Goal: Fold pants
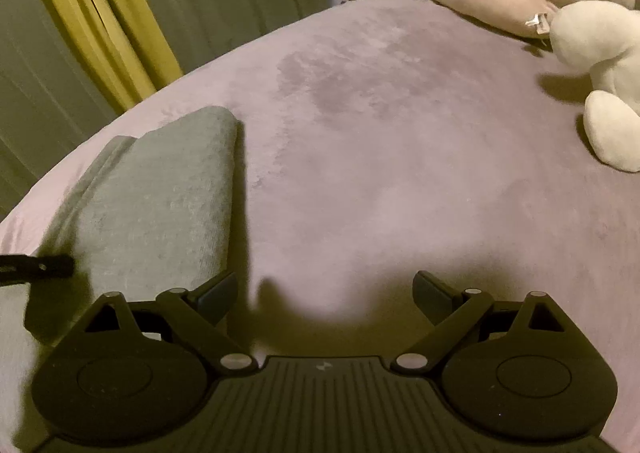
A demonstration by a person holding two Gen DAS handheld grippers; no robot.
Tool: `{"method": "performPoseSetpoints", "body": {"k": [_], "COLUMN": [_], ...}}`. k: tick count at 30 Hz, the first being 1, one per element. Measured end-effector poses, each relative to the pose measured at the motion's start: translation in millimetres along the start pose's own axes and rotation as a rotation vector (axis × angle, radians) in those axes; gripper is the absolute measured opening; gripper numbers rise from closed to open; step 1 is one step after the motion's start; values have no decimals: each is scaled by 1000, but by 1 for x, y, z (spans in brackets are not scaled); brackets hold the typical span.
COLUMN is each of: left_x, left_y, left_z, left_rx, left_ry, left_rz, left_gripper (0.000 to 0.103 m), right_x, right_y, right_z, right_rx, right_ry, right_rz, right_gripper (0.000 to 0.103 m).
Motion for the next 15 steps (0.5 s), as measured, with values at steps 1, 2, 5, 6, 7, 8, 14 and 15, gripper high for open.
{"method": "performPoseSetpoints", "body": {"k": [1,2,5,6,7,8,14,15], "left_x": [7,17,58,71,84,96,145,141], "left_y": [3,7,19,22,24,23,-23,-37], "left_z": [-2,-3,-5,-5,-2,3,70,80], "left_rx": [27,63,150,165,179,198,222,234], "left_ry": [-18,-48,-127,-138,-134,-117,132,165], "left_rz": [-16,-33,-98,-119,-138,-150,-196,-165], "left_gripper": [20,20,20,20,20,20,22,24], "right_x": [1,2,9,12,16,20,47,50], "right_y": [0,1,5,6,7,7,-7,-10], "right_z": [1,2,6,7,10,14,44,49], "right_rx": [6,12,37,46,59,74,195,213], "right_ry": [1,1,0,-1,6,15,88,100], "right_rz": [-7,-16,-53,-60,-63,-65,-68,-64], "right_gripper": [94,95,95,95,96,96,97,97]}}
Point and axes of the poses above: each gripper's, at about its wrist camera, not at the fingertips, and x roughly against the way its jaws point, z to its left, y to its top, the point moved 10 cm from there along -x, roughly the way its jaws point, and after that the axes turned 10 degrees about -z, right-handed, at the moved point
